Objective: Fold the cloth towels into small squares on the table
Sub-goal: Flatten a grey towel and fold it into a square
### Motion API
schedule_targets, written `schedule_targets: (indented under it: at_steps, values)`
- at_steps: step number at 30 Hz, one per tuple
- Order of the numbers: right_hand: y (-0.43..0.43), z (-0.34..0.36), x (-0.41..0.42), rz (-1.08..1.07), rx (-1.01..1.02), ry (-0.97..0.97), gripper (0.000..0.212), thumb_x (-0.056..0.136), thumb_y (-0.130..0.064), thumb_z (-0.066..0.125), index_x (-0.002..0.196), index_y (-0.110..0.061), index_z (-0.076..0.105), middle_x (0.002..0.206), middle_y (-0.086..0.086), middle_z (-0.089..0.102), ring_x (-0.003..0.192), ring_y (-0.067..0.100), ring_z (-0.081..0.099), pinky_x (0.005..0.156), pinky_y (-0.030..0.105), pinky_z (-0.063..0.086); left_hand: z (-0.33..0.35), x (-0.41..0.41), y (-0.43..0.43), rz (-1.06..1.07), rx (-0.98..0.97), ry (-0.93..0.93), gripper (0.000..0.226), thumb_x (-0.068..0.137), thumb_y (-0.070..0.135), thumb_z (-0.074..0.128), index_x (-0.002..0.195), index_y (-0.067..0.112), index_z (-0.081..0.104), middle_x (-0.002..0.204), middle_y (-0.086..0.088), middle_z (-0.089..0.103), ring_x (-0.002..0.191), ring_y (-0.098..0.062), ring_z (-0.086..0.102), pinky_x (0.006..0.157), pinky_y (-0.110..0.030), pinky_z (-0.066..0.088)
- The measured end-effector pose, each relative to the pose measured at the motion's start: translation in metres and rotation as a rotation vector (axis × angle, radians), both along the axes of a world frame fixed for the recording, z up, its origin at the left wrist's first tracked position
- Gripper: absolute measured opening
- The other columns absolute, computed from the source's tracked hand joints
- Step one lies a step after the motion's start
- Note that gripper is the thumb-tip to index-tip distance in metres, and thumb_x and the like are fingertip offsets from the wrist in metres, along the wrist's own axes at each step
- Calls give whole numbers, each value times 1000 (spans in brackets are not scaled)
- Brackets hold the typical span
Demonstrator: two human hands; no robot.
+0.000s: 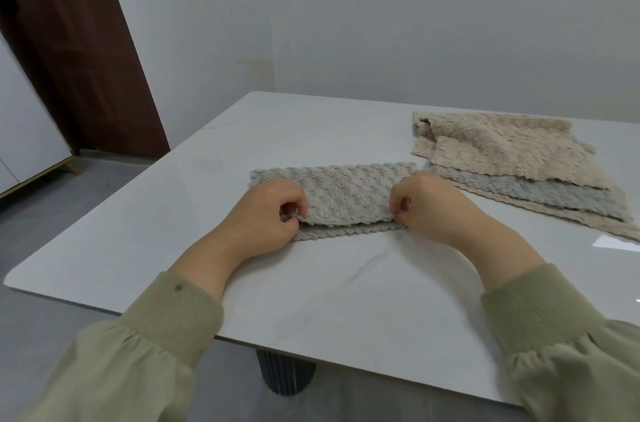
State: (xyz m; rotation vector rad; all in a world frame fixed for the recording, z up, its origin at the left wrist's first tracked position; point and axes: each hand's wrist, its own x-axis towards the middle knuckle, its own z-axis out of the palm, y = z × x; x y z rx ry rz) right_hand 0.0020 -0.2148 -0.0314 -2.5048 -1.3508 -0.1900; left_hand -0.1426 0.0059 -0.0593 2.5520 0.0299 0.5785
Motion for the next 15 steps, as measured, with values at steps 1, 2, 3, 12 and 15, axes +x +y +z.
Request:
schedule_targets:
  at_steps: [1,2,3,12,15]
  values:
    - [0,-1,-1,-2,-16,14,19,77,-1,62,77,-18,68,73,-6,58,82,16,50,68,24,35,0,0,0,-7,-1,10,19,62,9,48,71,20,60,73,0,58,71,-11,50,64,-25,43]
    - [1,-1,-2,-7,-29,22,19,77,-1,61,79,-18,69,74,-6,58,81,16,49,68,24,35,0,0,0,-11,-2,19,19,62,9,48,70,20,61,72,0,58,72,-12,50,64,-24,42]
    - [1,-1,-2,-14,-41,26,19,77,-1,60,80,-17,70,75,-6,58,82,16,49,69,24,34,0,-1,0,-13,-4,26,19,62,10,49,70,20,62,72,-2,58,72,-12,49,64,-23,42]
    - [1,3,-1,-41,-67,45,17,75,-2,65,79,-17,72,72,-7,55,84,15,47,71,26,36,3,-5,1,-25,-61,87,20,63,10,52,67,24,65,69,-2,57,72,-12,50,64,-18,41]
    - [1,5,-1,-15,-132,34,16,76,-5,66,81,-19,74,68,-14,50,88,17,49,77,27,36,4,-8,2,-39,-91,129,30,70,0,59,69,28,68,70,-1,57,75,-11,52,65,-15,40]
